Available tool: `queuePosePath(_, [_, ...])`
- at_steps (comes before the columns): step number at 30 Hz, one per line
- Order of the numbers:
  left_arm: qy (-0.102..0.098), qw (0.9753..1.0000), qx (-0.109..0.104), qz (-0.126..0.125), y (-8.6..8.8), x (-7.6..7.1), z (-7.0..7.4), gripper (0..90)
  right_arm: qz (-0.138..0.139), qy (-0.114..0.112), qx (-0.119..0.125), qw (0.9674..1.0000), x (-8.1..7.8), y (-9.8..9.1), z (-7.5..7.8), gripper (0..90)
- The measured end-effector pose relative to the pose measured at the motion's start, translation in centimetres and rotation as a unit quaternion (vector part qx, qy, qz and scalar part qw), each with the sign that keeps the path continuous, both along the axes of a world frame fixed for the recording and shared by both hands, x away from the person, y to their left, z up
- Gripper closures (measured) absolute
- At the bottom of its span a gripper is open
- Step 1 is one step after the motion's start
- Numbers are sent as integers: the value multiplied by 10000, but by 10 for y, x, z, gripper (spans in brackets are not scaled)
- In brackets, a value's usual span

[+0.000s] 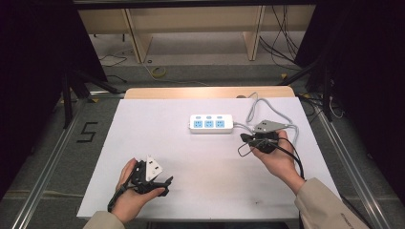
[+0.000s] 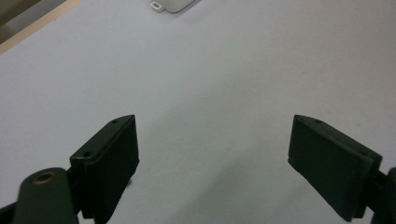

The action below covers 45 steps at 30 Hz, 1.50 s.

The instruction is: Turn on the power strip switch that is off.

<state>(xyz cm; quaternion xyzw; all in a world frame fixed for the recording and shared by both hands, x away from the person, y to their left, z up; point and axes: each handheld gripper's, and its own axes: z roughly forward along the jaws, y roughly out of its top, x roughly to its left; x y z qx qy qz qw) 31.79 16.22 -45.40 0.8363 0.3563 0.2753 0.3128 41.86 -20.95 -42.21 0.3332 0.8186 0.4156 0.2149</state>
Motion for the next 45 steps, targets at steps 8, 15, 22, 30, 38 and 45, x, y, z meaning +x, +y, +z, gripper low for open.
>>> queuePosePath(8, [18,10000,-51,48,1,0,0,158,19,67,-16,10000,15,13,-1,900])
queuePosePath(15, [26,9999,-137,39,-2,0,-1,159,-3,99,-9,10000,29,22,-1,900])
queuePosePath(22, [43,9999,-115,43,-1,-1,0,159,-10,169,27,9999,41,34,-3,900])
queuePosePath(30, [36,9999,-107,52,0,-1,0,159,-9,224,19,9997,57,48,0,900])
queuePosePath(38, [41,9999,-86,62,0,-2,0,160,-9,265,3,9996,70,59,1,900])
queuePosePath(45, [32,10000,-68,56,0,-2,0,161,-54,320,-59,9995,81,66,-3,900])
